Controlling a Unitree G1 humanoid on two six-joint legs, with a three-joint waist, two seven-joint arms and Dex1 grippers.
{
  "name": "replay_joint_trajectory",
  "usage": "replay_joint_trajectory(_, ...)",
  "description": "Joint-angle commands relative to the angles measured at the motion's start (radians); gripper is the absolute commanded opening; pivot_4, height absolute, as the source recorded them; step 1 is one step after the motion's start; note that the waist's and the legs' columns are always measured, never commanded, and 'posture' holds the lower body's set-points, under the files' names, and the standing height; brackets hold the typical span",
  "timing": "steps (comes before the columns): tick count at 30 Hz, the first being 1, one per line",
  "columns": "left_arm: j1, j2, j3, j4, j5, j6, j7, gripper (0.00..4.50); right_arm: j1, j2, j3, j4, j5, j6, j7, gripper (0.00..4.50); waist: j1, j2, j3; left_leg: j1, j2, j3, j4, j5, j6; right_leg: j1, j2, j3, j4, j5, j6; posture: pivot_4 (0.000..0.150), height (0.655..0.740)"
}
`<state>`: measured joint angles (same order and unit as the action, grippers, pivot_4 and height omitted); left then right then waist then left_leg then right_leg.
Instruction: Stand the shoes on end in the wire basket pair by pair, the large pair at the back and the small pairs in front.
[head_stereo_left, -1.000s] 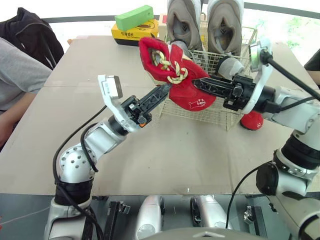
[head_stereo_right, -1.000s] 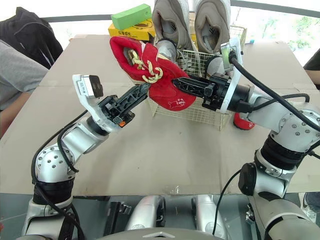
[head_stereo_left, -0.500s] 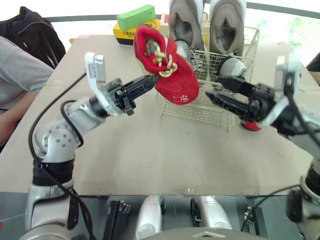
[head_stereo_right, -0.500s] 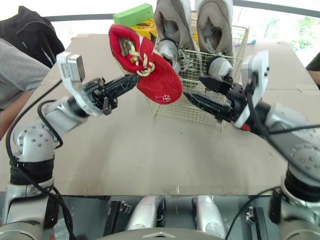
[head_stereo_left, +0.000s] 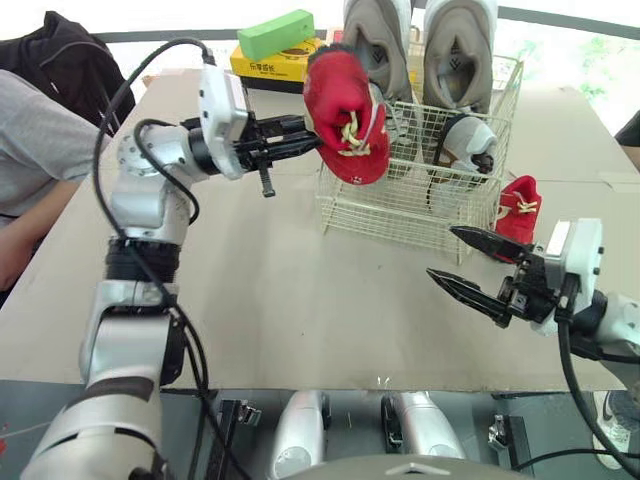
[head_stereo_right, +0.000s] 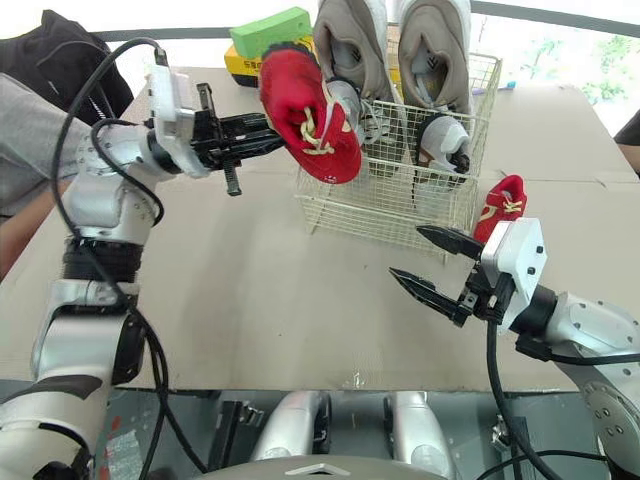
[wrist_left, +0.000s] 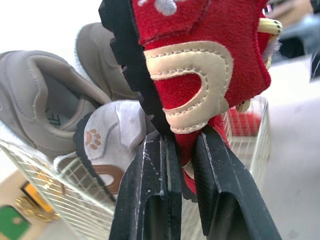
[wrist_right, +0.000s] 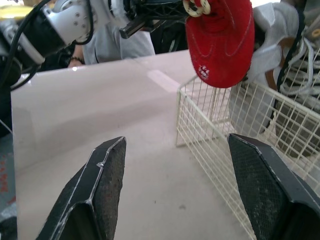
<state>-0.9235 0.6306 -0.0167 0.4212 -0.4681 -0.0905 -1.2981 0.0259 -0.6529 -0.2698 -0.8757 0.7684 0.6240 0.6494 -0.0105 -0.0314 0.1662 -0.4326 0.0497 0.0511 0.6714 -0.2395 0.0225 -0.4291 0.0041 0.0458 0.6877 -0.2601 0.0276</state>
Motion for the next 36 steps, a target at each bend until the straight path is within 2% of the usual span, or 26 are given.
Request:
replay_joint_trajectory(1,-0.05,-0.021,-0.01,0.171,0.087,-0.169,-0.079,0.17,0.018,-0.011,0.003,-0.04,-0.011,-0.043,-0.003,3.02,-0.002,0.0,0.0,0.0,0.0,0.0,0.0,0.0,0.0,0.0,0.0,0.0,0.0,0.0,0.0,0.15,0.74)
replay_joint_trajectory(9,-0.08,-0.019,-0.065,0.379,0.197,-0.26,-0.267,0.17,0.049,-0.014,0.016,-0.06,-0.011,-0.05,-0.04,3.02,-0.005,-0.001,0.0,-0.001,0.0,-0.001,0.0,0.0,0.0,0.0,0.0,-0.001,0.0,0.0,0.0,0.15,0.74)
replay_joint_trajectory(11,-0.086,-0.012,-0.086,0.396,0.208,-0.221,-0.307,0.17,0.051,-0.014,0.016,-0.058,-0.003,-0.049,-0.043,3.02,-0.008,0.0,0.0,0.0,0.0,-0.001,0.0,0.0,0.0,0.0,0.0,-0.001,0.0,0.0,0.0,0.15,0.74)
replay_joint_trajectory(12,-0.09,-0.013,-0.085,0.402,0.206,-0.206,-0.315,1.23,0.051,-0.013,0.016,-0.057,0.001,-0.049,-0.045,3.06,-0.009,0.0,0.0,0.0,0.0,-0.001,0.0,0.0,0.0,0.0,0.001,0.0,0.0,0.0,0.0,0.15,0.74)
replay_joint_trajectory(14,-0.097,-0.009,-0.074,0.394,0.207,-0.17,-0.31,2.05,0.051,-0.016,0.016,-0.051,0.001,-0.049,-0.045,3.06,-0.01,0.0,0.0,0.0,0.0,-0.002,0.0,0.0,0.0,0.0,0.001,0.0,0.001,0.0,0.0,0.15,0.74)
replay_joint_trajectory(18,-0.068,0.063,-0.031,0.28,0.157,0.027,-0.315,3.9,0.053,-0.026,0.015,-0.028,-0.004,-0.047,-0.037,3.06,-0.011,0.0,0.0,0.001,0.001,-0.002,0.001,0.0,0.0,0.0,0.001,0.0,0.003,0.0,0.0,0.15,0.74)
replay_joint_trajectory(23,-0.004,0.142,0.043,0.14,0.116,0.126,-0.272,3.9,0.036,-0.04,0.037,0.027,-0.046,-0.054,-0.03,3.06,-0.008,0.0,0.0,0.001,0.004,-0.002,0.002,0.0,0.0,0.0,0.001,-0.001,0.005,0.0,0.0,0.15,0.74)
replay_joint_trajectory(25,0.038,0.156,0.097,0.057,0.058,0.214,-0.235,3.9,0.018,-0.041,0.028,0.061,-0.069,-0.049,-0.054,3.06,-0.004,0.0,0.0,0.001,0.004,-0.002,0.003,0.0,0.0,0.0,0.001,-0.001,0.005,0.0,0.0,0.15,0.74)
replay_joint_trajectory(29,0.209,0.153,0.183,-0.244,-0.124,0.44,-0.173,3.9,-0.017,-0.045,-0.031,0.125,-0.068,-0.012,-0.117,3.06,-0.003,0.0,0.0,0.0,0.005,-0.001,0.004,0.0,0.0,0.0,-0.002,-0.001,0.006,0.0,0.0,0.15,0.74)
replay_joint_trajectory(31,0.324,0.134,0.211,-0.438,-0.244,0.566,-0.101,3.9,-0.058,-0.059,-0.101,0.181,0.012,0.072,-0.171,3.06,-0.003,0.0,0.0,0.0,0.005,-0.002,0.004,0.0,0.0,0.0,-0.003,-0.002,0.006,-0.001,0.001,0.15,0.74)
replay_joint_trajectory(33,0.439,0.095,0.229,-0.644,-0.369,0.676,0.014,3.9,-0.107,-0.121,-0.171,0.247,0.038,0.145,-0.191,3.06,-0.003,0.0,0.0,0.0,0.005,-0.001,0.004,0.0,0.0,0.0,-0.004,-0.001,0.007,-0.001,0.001,0.15,0.74)
replay_joint_trajectory(36,0.516,0.043,0.231,-0.794,-0.457,0.743,0.137,3.9,-0.165,-0.222,-0.195,0.31,0.038,0.258,-0.208,3.06,-0.001,0.001,0.0,0.001,0.004,-0.002,0.005,0.0,0.0,0.002,-0.005,-0.002,0.007,-0.001,0.001,0.15,0.74)
